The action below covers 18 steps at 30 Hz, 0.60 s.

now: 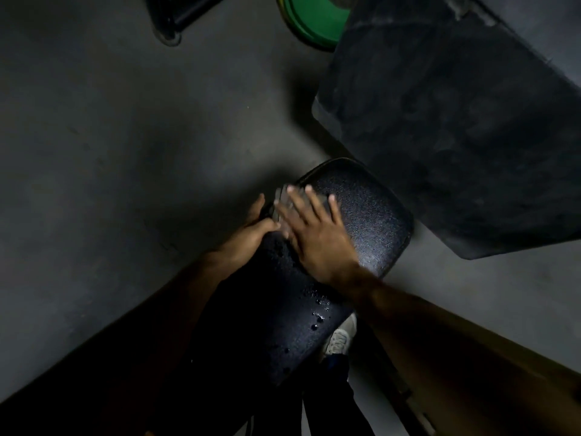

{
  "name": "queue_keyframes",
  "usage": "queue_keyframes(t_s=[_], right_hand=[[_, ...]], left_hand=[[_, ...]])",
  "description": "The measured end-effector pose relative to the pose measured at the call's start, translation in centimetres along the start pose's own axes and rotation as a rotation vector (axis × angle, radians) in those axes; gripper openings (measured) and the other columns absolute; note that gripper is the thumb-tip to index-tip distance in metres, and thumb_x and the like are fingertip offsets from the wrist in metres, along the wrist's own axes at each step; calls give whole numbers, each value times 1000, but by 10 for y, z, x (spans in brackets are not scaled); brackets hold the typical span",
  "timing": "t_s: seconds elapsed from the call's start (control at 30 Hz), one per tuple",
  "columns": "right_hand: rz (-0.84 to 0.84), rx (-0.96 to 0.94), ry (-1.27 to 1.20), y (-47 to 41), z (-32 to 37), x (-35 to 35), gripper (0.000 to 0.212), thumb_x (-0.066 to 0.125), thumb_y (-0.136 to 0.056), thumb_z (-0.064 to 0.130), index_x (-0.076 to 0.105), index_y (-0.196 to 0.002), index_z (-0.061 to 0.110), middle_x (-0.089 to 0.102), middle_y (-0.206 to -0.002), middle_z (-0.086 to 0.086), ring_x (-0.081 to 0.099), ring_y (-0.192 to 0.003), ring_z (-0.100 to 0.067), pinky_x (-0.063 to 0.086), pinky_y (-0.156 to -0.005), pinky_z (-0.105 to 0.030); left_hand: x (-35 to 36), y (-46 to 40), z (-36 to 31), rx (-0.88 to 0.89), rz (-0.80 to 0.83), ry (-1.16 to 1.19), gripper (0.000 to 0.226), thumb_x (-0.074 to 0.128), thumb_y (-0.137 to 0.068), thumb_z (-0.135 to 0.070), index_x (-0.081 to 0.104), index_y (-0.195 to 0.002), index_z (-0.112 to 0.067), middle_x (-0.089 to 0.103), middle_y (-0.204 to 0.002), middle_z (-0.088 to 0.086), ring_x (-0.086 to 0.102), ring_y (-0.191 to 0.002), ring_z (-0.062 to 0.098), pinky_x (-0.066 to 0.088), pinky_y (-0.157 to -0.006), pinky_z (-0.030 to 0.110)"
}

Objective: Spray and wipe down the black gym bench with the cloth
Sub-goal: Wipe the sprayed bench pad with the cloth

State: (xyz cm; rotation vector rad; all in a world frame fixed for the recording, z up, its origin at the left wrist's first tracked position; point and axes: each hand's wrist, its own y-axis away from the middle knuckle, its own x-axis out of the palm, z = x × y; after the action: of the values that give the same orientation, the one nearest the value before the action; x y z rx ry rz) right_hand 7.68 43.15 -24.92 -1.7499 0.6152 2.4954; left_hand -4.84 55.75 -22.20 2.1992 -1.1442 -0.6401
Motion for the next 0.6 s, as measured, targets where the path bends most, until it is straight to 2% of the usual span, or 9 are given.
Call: queue_keyframes(t_s=[0.07,0.1,0.17,0.27,0.37,0.43,0.5,0.53,0.6], right_hand=[[2,-30,27,34,5,11,60,40,-109,42,24,-167,33,14,-178,2,13,-164,-29,14,-130,-59],[-4,-9,21,49,4,15,60,40,-109,43,24,-167,34,15,-177,3,14,-164,-27,15,-130,-58],[-18,79,-9,69,-6,15,60,38,-111,45,20,-167,37,10,-178,5,7,-165,-25,9,-132,-56],[-51,235,-63,63,-25,8,57,28,-114,46,11,-168,38,0,-178,6,-6,-164,-25,-1,-132,-55],[-99,377,-101,27,-37,0,58,24,-114,47,9,-169,36,-3,-178,3,-7,-165,-27,-4,-130,-58],[-80,410,-119,0,-33,-6,60,22,-113,48,5,-169,35,-8,-178,2,-11,-164,-29,-10,-127,-60],[-35,352,-105,-16,-20,-9,60,22,-113,47,5,-169,34,-10,-178,2,-15,-163,-31,-13,-125,-59],[-11,295,-88,-20,-11,-10,60,22,-113,47,6,-169,34,-10,-178,2,-15,-163,-31,-13,-125,-60],[25,161,-53,-17,8,-7,60,25,-112,46,10,-169,33,-5,-178,3,-12,-164,-30,-10,-128,-60]], left_hand=[[0,2,3,2,-20,-60,61,50,-101,-23,27,-156,-10,21,-164,0,17,-152,12,8,-97,-7],[1,0,4,-7,-24,-99,58,47,-104,-28,28,-157,-14,20,-164,-4,16,-152,10,7,-104,-1],[2,0,8,1,-2,-214,70,42,-97,-53,25,-158,-24,16,-166,-11,11,-153,7,3,-120,21],[4,-2,13,6,-29,-274,77,37,-92,-63,21,-159,-27,13,-167,-12,6,-154,7,1,-126,38],[4,-2,17,7,-52,-270,85,33,-85,-72,24,-158,-29,15,-166,-13,8,-153,5,4,-126,40],[6,0,15,16,-82,-202,86,36,-85,-76,31,-156,-28,22,-164,-15,15,-151,3,3,-126,34],[4,1,13,5,-122,-132,74,40,-94,-70,38,-153,-27,24,-160,-18,23,-146,2,-2,-119,18],[3,1,11,-26,-110,-86,73,41,-92,-73,42,-152,-30,24,-158,-19,25,-144,2,-1,-118,17],[-1,-3,9,-71,-116,18,89,43,-78,-89,43,-150,-36,31,-157,-20,27,-144,2,4,-125,32]])
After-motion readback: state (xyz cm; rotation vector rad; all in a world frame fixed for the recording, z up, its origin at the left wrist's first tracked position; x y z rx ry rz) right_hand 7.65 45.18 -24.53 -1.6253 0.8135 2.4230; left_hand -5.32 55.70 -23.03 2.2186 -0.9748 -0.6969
